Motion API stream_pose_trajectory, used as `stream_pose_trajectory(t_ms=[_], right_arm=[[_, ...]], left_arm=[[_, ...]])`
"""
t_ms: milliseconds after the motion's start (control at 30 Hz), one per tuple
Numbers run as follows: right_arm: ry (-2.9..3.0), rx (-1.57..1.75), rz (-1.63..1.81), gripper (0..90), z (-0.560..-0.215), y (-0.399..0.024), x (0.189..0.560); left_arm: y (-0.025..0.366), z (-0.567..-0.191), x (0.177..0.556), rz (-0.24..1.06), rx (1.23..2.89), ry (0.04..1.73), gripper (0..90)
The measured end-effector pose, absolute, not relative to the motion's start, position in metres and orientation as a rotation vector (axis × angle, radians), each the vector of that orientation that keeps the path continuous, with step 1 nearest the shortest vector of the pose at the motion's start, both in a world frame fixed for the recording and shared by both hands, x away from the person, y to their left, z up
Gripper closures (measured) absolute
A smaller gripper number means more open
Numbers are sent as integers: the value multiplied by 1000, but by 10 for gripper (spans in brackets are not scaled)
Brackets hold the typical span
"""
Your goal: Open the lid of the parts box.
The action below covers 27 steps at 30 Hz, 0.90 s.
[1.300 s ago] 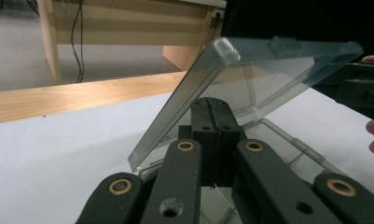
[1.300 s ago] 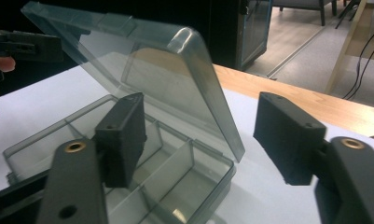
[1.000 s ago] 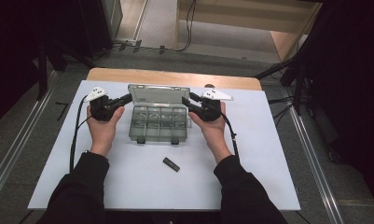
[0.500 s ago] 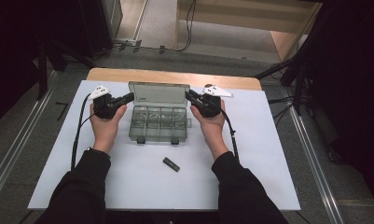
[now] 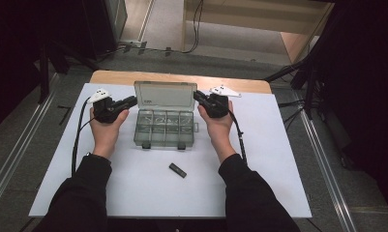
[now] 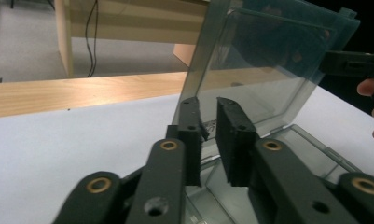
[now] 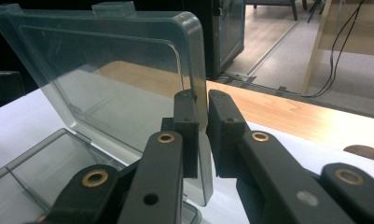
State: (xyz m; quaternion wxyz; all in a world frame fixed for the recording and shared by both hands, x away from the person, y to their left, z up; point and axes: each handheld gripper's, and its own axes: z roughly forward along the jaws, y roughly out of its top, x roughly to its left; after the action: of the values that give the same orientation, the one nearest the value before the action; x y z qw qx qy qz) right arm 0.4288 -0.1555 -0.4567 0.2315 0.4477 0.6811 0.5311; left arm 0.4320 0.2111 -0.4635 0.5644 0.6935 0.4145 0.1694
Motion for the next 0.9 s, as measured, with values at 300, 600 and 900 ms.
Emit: stream_pose_trajectory(t_ms=[300, 600, 900], right_arm=[[1869, 1270, 1479, 813, -457, -157, 438], [1876, 1294, 1466, 821, -457, -156, 448], [1875, 1313, 1469, 822, -459, -157, 454]], left_arm=[[209, -483, 451, 383, 1640, 1113, 678], [208, -484, 465, 378, 1642, 1143, 703], [211, -480, 462, 346, 1616, 1099, 716]])
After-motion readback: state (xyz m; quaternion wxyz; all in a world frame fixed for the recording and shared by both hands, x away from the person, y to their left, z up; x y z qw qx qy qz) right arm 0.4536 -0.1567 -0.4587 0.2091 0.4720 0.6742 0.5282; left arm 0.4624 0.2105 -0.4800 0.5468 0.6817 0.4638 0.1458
